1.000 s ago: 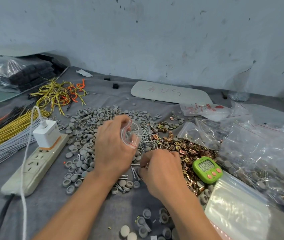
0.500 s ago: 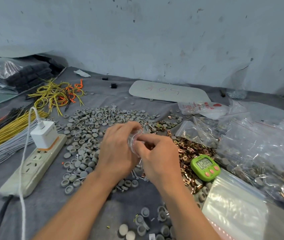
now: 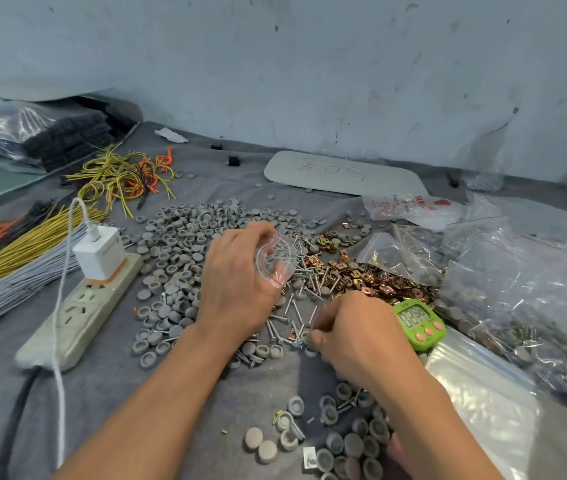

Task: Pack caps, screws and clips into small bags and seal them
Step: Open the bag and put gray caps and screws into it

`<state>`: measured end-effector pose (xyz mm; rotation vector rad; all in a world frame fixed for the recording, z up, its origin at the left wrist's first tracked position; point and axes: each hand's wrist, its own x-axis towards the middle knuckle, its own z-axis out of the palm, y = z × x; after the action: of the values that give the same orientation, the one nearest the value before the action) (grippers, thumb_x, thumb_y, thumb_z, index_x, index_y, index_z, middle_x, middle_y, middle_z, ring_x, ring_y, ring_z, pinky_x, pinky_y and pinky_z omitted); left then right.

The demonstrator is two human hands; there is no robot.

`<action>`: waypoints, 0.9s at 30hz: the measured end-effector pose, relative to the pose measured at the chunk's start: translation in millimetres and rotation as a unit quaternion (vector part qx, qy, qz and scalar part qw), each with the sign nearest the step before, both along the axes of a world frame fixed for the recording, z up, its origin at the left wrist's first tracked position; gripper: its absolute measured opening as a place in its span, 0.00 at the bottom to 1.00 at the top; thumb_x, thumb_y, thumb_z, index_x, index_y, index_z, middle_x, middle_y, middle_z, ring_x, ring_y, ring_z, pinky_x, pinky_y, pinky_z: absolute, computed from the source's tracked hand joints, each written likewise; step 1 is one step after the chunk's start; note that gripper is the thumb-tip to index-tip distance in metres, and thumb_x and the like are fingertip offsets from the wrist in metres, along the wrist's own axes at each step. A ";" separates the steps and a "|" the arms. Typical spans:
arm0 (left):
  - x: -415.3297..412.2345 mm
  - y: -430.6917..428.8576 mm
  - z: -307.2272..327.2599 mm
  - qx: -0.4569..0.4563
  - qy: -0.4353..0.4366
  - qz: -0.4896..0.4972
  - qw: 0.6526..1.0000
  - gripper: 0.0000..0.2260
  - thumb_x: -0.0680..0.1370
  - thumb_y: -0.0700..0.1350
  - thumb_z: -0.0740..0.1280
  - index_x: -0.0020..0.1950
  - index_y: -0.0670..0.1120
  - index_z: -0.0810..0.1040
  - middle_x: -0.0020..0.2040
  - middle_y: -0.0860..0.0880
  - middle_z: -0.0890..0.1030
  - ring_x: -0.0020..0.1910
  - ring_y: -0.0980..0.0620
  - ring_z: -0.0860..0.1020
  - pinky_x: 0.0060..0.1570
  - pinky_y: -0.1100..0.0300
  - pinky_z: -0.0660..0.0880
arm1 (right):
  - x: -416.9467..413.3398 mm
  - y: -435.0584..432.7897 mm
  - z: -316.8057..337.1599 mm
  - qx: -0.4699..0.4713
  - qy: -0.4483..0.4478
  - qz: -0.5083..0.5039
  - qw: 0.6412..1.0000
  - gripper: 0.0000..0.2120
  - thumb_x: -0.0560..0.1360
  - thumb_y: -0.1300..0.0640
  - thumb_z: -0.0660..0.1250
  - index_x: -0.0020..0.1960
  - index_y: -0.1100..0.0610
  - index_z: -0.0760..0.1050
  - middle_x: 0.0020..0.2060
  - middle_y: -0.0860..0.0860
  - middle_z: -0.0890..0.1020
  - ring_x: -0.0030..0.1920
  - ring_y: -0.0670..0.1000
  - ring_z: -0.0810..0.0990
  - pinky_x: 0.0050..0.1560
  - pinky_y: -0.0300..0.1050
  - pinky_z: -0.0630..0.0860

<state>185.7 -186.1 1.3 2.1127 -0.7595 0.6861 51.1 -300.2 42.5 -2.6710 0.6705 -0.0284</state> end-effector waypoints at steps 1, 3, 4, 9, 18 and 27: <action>-0.3 -0.5 0.0 -0.001 -0.002 0.001 1.000 0.22 0.71 0.47 0.78 0.60 0.57 0.72 0.50 0.57 0.78 0.51 0.57 0.70 0.54 0.63 0.63 | -0.6 0.6 0.0 -0.005 0.003 0.004 1.000 0.08 0.74 0.45 0.74 0.42 0.48 0.84 0.35 0.44 0.83 0.44 0.51 0.83 0.61 0.52 0.77; -1.5 -1.0 0.1 -0.003 -0.007 0.001 1.000 0.22 0.71 0.46 0.78 0.59 0.57 0.72 0.49 0.58 0.77 0.50 0.59 0.69 0.54 0.63 0.62 | -1.7 1.7 -0.5 -0.006 0.010 0.010 1.000 0.07 0.74 0.46 0.74 0.41 0.48 0.84 0.36 0.44 0.83 0.45 0.51 0.83 0.61 0.52 0.77; -2.3 -0.8 0.2 -0.005 -0.009 0.001 1.000 0.22 0.71 0.46 0.78 0.59 0.57 0.72 0.49 0.58 0.77 0.49 0.59 0.69 0.54 0.63 0.62 | -1.7 2.3 -0.8 -0.006 0.016 0.013 1.000 0.07 0.74 0.47 0.73 0.41 0.49 0.84 0.37 0.45 0.84 0.45 0.52 0.83 0.60 0.52 0.77; -4.6 -0.3 1.7 -0.001 -0.008 -0.009 1.000 0.20 0.71 0.46 0.77 0.58 0.55 0.74 0.49 0.57 0.79 0.50 0.57 0.71 0.54 0.61 0.63 | -0.7 3.2 -5.1 0.002 0.016 0.017 1.000 0.08 0.78 0.50 0.69 0.45 0.53 0.82 0.40 0.50 0.84 0.48 0.56 0.82 0.61 0.54 0.76; -5.4 -1.7 3.0 0.008 0.004 -0.009 1.000 0.20 0.71 0.45 0.76 0.59 0.55 0.75 0.50 0.57 0.80 0.52 0.55 0.74 0.55 0.61 0.64 | -6.3 7.3 -5.1 -0.012 -0.007 0.019 1.000 0.12 0.73 0.42 0.74 0.39 0.49 0.83 0.35 0.44 0.83 0.44 0.49 0.82 0.63 0.53 0.75; -11.3 -1.1 5.0 0.015 -0.049 -0.057 0.997 0.18 0.72 0.50 0.77 0.59 0.53 0.77 0.50 0.59 0.78 0.52 0.60 0.69 0.52 0.65 0.63 | 10.2 4.4 -2.8 0.162 -0.382 -0.110 0.903 0.04 0.72 0.49 0.77 0.39 0.44 0.86 0.35 0.37 0.83 0.40 0.37 0.81 0.40 0.32 0.71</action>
<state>174.4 -187.2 6.3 2.0571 -0.9424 0.7238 61.3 -295.8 39.8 -2.0025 0.6243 -0.8919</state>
